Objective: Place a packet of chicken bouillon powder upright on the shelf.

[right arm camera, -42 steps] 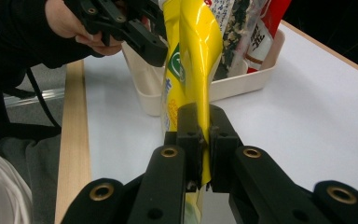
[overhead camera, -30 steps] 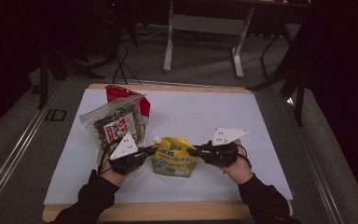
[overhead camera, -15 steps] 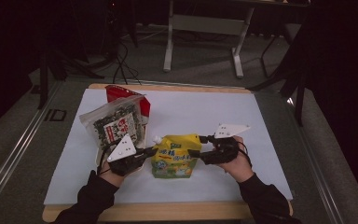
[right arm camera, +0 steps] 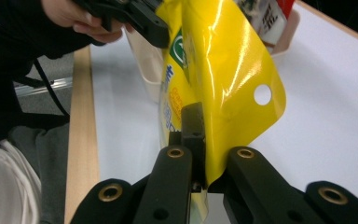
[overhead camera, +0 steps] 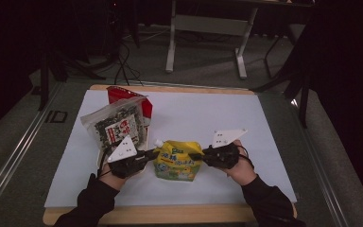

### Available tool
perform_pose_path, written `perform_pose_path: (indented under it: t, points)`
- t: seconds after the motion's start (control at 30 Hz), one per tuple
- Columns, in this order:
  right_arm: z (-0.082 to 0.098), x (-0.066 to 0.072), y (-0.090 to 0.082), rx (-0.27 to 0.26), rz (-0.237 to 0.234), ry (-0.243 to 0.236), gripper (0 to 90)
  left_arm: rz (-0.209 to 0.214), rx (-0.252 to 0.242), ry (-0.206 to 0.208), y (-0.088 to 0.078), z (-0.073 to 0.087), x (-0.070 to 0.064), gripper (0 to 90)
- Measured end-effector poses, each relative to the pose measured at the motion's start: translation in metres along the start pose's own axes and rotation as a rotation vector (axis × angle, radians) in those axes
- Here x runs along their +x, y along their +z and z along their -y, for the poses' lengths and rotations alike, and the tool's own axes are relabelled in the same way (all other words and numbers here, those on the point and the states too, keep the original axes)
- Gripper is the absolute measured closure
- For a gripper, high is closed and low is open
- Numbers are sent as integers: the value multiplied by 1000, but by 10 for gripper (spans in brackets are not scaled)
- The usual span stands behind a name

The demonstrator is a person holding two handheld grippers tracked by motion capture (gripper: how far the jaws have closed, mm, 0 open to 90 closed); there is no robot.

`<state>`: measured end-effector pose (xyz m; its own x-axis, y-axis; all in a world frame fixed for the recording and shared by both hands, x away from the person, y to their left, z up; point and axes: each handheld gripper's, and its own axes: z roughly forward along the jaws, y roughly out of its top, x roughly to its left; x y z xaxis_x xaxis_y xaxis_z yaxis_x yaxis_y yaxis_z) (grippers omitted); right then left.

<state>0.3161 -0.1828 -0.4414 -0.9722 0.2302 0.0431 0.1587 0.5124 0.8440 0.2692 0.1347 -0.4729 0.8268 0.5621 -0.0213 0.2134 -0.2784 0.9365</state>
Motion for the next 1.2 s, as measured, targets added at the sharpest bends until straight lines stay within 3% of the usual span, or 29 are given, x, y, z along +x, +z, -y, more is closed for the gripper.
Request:
perform_pose_path:
  t: [0.1, 0.27, 0.47, 0.57, 0.77, 1.2]
  points:
    - [-4, 4, -6, -14, 0, -16, 900, 11, -20, -3, -3, -2, -2, 806]
    - [-12, 6, -22, -55, 34, -33, 900, 1, -43, -36, -6, -1, -7, 490]
    - [-29, -2, -39, -104, 80, -53, 900, 25, -70, -69, -6, 8, -20, 155]
    - [-41, -3, -42, -123, 92, -74, 900, 61, -73, -65, -2, 14, -29, 123]
    - [-63, -4, -34, -157, 64, -107, 900, 134, -16, -60, 14, 26, -44, 53]
    - [-101, 6, 21, -204, -70, -161, 900, 209, 57, -21, 29, 40, -62, 50]
